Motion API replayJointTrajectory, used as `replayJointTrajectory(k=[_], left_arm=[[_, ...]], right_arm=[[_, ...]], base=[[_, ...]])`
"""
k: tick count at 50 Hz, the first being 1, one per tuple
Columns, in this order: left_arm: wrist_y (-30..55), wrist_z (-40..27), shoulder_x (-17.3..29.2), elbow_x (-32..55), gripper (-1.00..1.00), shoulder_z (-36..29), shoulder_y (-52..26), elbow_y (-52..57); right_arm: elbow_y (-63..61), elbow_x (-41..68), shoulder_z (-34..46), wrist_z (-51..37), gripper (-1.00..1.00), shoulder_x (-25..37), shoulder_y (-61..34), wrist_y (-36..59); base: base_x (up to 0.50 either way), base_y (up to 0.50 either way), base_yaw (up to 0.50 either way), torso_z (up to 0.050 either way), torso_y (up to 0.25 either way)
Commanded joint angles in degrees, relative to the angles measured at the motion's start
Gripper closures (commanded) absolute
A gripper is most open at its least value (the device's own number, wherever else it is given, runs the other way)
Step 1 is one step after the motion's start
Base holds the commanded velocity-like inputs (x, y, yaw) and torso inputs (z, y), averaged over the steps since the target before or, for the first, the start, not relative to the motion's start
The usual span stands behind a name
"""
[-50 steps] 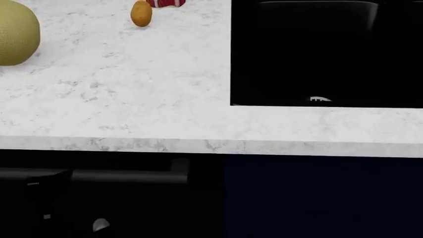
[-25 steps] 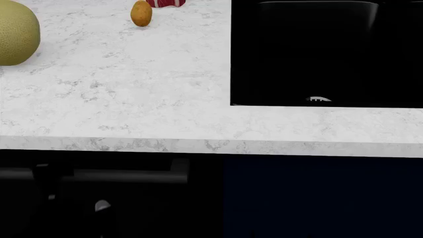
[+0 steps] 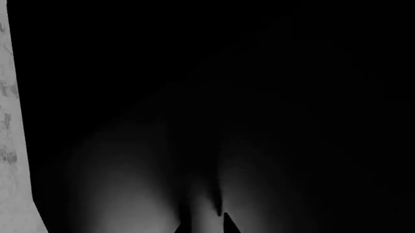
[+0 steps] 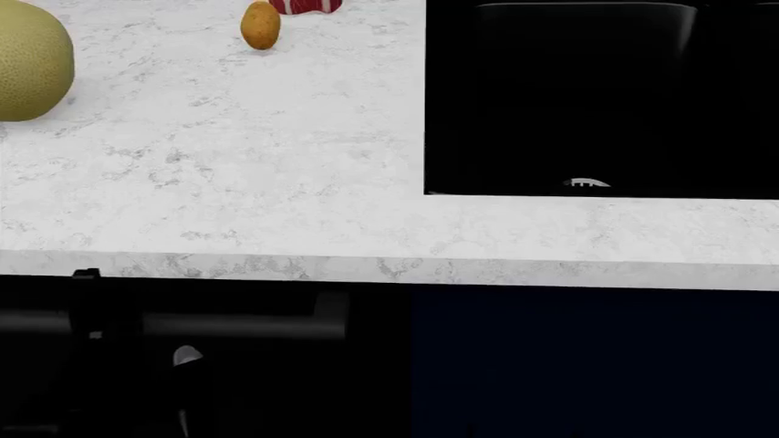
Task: Open the dishwasher door
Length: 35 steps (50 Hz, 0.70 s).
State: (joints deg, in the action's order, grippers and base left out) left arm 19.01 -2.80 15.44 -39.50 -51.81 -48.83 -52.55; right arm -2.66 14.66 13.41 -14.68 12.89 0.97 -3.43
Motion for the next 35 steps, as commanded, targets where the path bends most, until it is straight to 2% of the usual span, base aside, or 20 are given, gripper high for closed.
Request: replayJointTrajectory(k=[1,8,18,35], left_arm=[[1.5,4.7,2.4,2.6,1.0,-1.9,2.5,6.2],[5.7,8.6,7.6,1.4,1.0,-1.6,7.3,19.5],[10.9,12.6,12.3,-0.7,1.0,-1.9,12.8,32.9],[17.9,16.4,16.5,-3.0,1.0,-1.5,19.8,47.2]], right_arm=[[0.2,0.2,0.3,-0.2,-1.0,0.2,-0.2,-0.2],[-0.1,0.4,0.4,-0.4,-1.0,0.5,-0.3,0.0],[-0.1,0.8,0.6,-0.6,-1.0,0.6,0.0,-0.6],[-0.3,1.3,0.7,-1.2,-1.0,1.0,0.1,-0.8]], base=[[0.0,0.0,0.0,0.0,0.0],[0.0,0.0,0.0,0.0,0.0],[0.0,0.0,0.0,0.0,0.0],[0.0,0.0,0.0,0.0,0.0]])
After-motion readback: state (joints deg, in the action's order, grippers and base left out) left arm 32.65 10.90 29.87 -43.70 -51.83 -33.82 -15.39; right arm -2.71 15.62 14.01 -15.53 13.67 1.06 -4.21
